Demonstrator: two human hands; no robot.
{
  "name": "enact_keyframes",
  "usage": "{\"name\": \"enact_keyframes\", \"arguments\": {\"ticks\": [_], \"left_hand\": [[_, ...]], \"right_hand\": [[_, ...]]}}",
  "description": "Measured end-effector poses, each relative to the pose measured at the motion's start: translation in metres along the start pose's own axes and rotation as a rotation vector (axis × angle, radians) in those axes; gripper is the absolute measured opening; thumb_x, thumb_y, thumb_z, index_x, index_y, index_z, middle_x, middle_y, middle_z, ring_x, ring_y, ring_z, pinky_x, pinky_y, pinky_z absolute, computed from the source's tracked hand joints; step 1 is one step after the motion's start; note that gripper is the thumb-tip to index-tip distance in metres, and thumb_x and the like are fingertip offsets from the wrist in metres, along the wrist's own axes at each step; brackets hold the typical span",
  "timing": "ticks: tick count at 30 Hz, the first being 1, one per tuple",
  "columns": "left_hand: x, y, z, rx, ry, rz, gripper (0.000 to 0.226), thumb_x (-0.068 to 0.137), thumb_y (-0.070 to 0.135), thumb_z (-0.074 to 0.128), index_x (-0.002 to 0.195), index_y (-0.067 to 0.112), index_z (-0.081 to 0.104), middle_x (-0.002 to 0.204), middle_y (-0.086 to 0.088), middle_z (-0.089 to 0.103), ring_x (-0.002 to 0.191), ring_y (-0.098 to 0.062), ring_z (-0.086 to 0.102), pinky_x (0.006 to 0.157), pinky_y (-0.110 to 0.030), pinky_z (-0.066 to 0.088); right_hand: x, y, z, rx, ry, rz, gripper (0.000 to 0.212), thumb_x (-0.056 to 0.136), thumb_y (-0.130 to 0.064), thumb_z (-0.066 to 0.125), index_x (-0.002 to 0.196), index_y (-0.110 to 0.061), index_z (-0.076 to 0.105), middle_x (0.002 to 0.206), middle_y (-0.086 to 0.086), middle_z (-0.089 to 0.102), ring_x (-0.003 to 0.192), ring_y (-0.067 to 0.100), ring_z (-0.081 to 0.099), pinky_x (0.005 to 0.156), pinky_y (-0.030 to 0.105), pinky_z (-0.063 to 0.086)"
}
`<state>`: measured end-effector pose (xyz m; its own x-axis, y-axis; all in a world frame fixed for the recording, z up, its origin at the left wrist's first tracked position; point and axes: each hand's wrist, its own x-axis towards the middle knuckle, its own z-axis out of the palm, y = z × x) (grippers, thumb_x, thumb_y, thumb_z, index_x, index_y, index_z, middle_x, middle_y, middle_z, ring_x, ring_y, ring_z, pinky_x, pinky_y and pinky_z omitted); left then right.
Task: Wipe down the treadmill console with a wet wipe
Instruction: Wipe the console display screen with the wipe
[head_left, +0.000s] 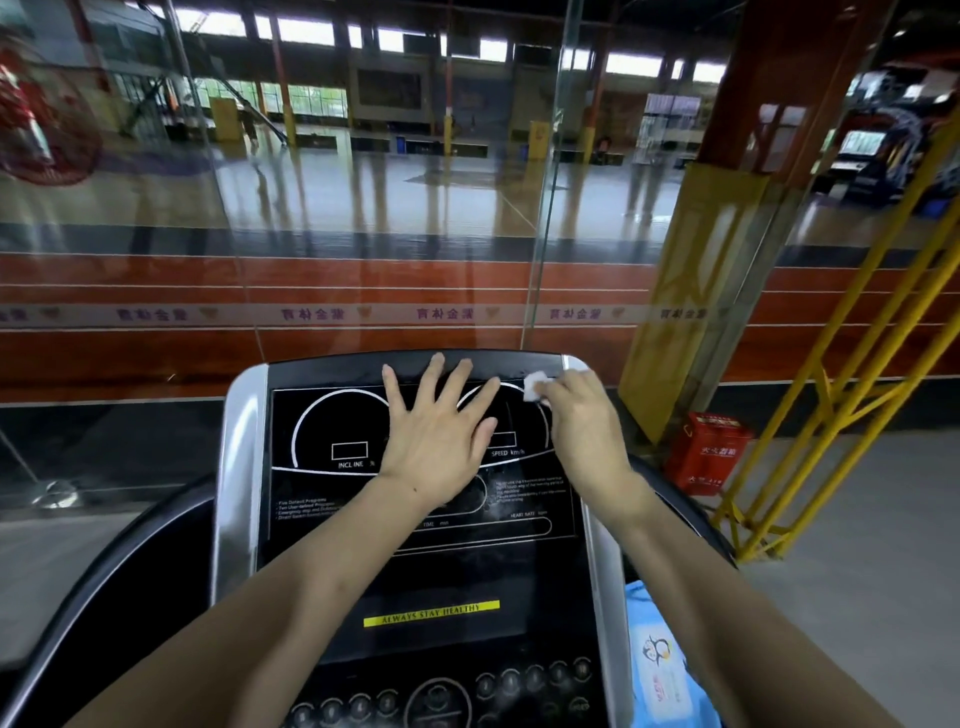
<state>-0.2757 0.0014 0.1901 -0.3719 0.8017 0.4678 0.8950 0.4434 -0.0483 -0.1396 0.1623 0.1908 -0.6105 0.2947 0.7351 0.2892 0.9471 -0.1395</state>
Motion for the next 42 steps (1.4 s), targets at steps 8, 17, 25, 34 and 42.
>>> {"name": "enact_keyframes", "arguments": {"ticks": [8,17,25,34,42], "left_hand": [[-0.003,-0.008,0.002,-0.006,0.014,0.013,0.063,0.106,0.055,0.019,0.162,0.029,0.033,0.167,-0.002,0.037,0.158,-0.034,0.021,0.119,-0.079,0.008],[-0.004,-0.007,-0.001,-0.035,0.015,0.009,0.062,0.106,0.051,0.019,0.162,0.029,0.032,0.168,-0.001,0.035,0.159,-0.032,0.018,0.121,-0.077,0.004],[-0.010,-0.016,0.000,-0.021,-0.001,0.049,0.066,0.105,0.051,0.015,0.164,0.026,0.027,0.173,0.001,0.023,0.162,-0.028,0.009,0.123,-0.072,-0.001],[-0.015,-0.023,0.007,0.028,-0.012,0.094,0.067,0.104,0.048,0.021,0.165,0.022,0.023,0.176,0.003,0.009,0.163,-0.025,-0.001,0.125,-0.070,0.000],[-0.030,-0.013,0.010,0.020,0.007,0.113,0.065,0.106,0.052,0.022,0.165,0.024,0.024,0.174,-0.004,0.018,0.163,-0.027,0.002,0.126,-0.067,0.002]], "right_hand": [[-0.058,-0.009,0.001,-0.025,-0.035,0.026,0.046,0.070,0.024,0.073,0.106,-0.004,0.071,0.084,0.007,0.056,0.079,0.030,0.053,0.066,0.045,0.054],[0.006,-0.009,0.003,-0.024,0.018,0.157,0.038,0.073,0.019,0.067,0.103,-0.003,0.075,0.087,0.012,0.060,0.087,0.037,0.059,0.068,0.043,0.053],[-0.067,-0.009,0.007,0.035,-0.053,0.040,0.041,0.079,0.020,0.070,0.106,-0.009,0.074,0.085,0.004,0.061,0.081,0.031,0.056,0.065,0.046,0.054],[-0.023,0.001,0.000,0.057,0.040,-0.048,0.025,0.090,0.015,0.059,0.103,0.000,0.075,0.087,0.012,0.067,0.081,0.035,0.060,0.071,0.044,0.053],[-0.125,-0.006,-0.012,0.165,-0.139,-0.244,0.025,0.101,0.004,0.054,0.104,-0.009,0.075,0.103,-0.001,0.070,0.088,0.023,0.062,0.082,0.035,0.056]]}}
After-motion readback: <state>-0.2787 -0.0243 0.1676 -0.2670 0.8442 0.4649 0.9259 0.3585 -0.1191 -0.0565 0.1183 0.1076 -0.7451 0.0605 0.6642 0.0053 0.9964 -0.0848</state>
